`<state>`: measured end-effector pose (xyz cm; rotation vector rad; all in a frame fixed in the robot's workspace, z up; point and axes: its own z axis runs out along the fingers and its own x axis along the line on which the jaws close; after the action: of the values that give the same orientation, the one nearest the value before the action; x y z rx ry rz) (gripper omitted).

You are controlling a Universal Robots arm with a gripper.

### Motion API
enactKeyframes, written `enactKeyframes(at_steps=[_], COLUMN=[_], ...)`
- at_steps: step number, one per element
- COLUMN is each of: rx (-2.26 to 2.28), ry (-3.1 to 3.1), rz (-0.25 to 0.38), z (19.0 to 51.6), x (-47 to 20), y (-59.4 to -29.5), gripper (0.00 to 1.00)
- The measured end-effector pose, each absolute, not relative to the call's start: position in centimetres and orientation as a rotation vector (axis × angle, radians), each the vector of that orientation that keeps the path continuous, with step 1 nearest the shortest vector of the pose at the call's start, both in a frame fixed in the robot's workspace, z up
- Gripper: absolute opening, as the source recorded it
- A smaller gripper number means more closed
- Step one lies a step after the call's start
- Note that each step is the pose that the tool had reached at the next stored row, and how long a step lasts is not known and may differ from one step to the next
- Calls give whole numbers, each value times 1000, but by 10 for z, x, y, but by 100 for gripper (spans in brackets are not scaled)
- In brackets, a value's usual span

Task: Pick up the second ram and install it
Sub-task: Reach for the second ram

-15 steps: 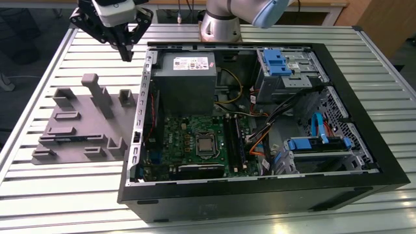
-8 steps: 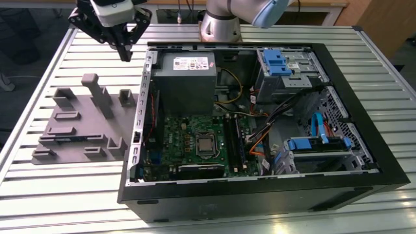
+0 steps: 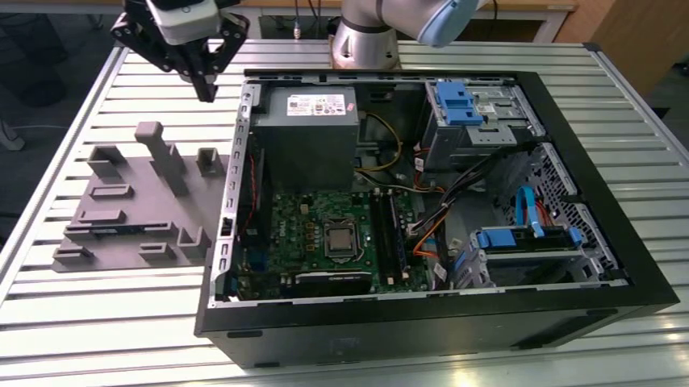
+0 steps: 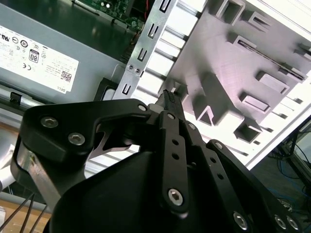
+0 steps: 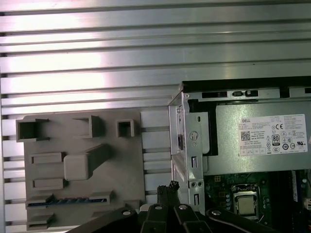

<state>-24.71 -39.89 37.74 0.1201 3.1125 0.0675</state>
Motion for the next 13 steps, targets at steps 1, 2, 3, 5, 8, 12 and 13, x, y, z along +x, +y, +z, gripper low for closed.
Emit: enactKeyframes(at_steps=[1, 2, 3, 5, 8, 12, 13], rx=[120, 120, 120, 120, 120, 120, 120], ry=[3113, 3113, 3113, 3113, 3113, 3112, 3113], rz=[68, 68, 68, 68, 68, 68, 68], z=[377, 377, 377, 377, 377, 377, 377], x=[-247, -248, -248, -249, -249, -251, -251], y=[-399, -399, -399, -399, -399, -399, -399], gripper=[11, 11, 11, 11, 11, 11, 11])
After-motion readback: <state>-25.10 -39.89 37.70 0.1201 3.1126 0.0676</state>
